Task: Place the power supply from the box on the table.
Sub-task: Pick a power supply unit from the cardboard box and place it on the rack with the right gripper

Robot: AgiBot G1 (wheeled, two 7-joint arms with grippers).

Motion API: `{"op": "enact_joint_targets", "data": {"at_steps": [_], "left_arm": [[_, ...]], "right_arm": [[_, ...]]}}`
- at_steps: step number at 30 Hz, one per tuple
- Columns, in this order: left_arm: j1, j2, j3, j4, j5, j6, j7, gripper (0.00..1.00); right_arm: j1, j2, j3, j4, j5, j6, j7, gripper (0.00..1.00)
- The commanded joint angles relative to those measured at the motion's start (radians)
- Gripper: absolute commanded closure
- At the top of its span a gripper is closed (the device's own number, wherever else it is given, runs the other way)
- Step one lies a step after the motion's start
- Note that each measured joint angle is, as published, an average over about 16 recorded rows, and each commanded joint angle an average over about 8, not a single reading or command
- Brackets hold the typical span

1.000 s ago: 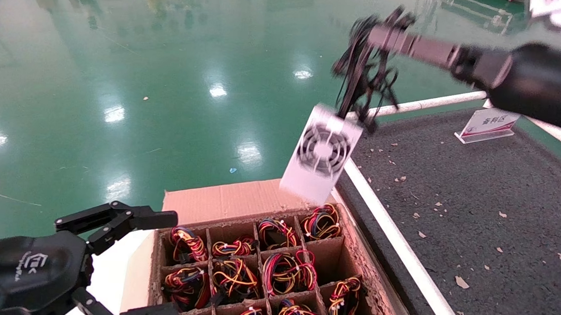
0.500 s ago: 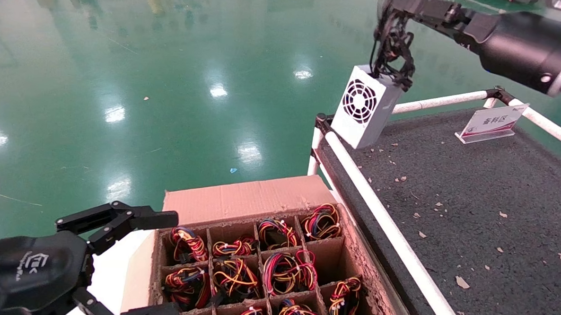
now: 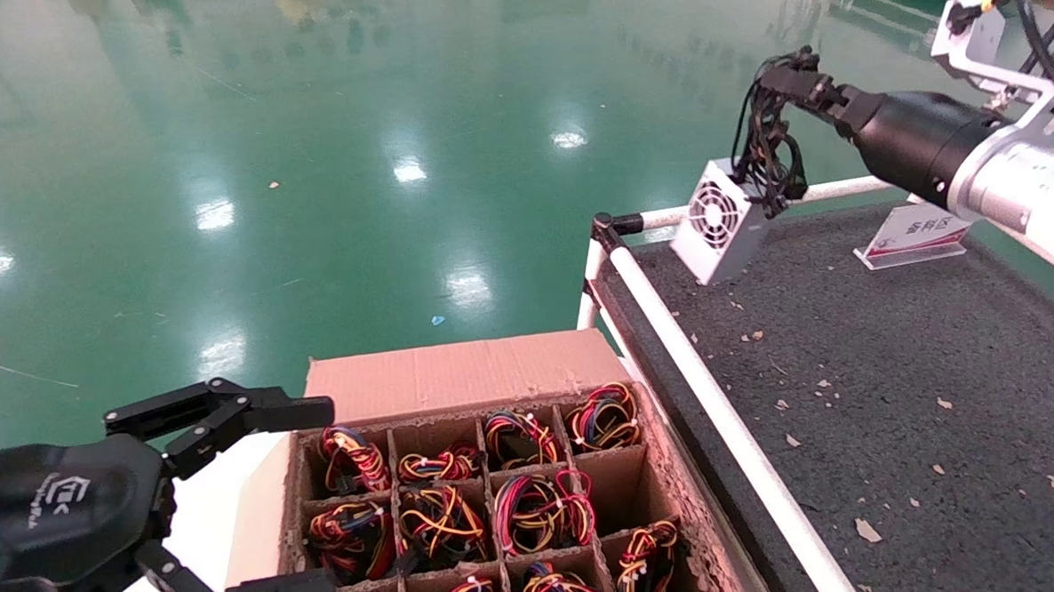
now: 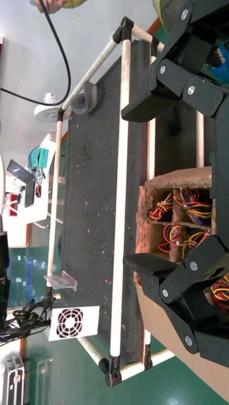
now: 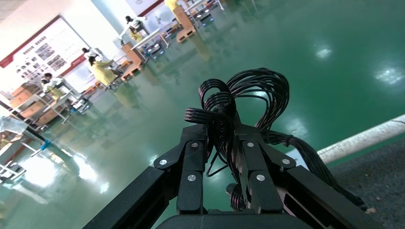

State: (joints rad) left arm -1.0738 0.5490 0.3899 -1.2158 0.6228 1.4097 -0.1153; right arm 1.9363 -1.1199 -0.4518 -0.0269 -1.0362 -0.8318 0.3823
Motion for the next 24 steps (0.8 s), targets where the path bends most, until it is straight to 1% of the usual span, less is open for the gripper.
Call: {"op": "enact_joint_targets", "data": {"at_steps": [1, 7, 12, 17, 24], "left_arm": [[0.000, 0.000, 0.000, 0.000, 0.000, 0.000, 0.000, 0.00], [0.000, 0.000, 0.000, 0.000, 0.000, 0.000, 0.000, 0.00], [0.000, 0.000, 0.000, 0.000, 0.000, 0.000, 0.000, 0.00], [0.000, 0.000, 0.000, 0.000, 0.000, 0.000, 0.000, 0.00], [0.000, 0.000, 0.000, 0.000, 0.000, 0.000, 0.000, 0.00]], "right_arm": [[-0.007, -0.006, 0.001, 0.000, 0.002, 0.021, -0.001, 1.00], [-0.037, -0.038, -0.002, 0.004, -0.003, 0.068, -0.005, 1.00], [-0.065, -0.072, -0.008, 0.010, -0.012, 0.081, -0.010, 1.00], [-0.088, -0.097, -0.013, 0.017, -0.019, 0.063, -0.010, 1.00], [-0.106, -0.111, -0.019, 0.028, -0.028, 0.005, -0.008, 1.00]]}}
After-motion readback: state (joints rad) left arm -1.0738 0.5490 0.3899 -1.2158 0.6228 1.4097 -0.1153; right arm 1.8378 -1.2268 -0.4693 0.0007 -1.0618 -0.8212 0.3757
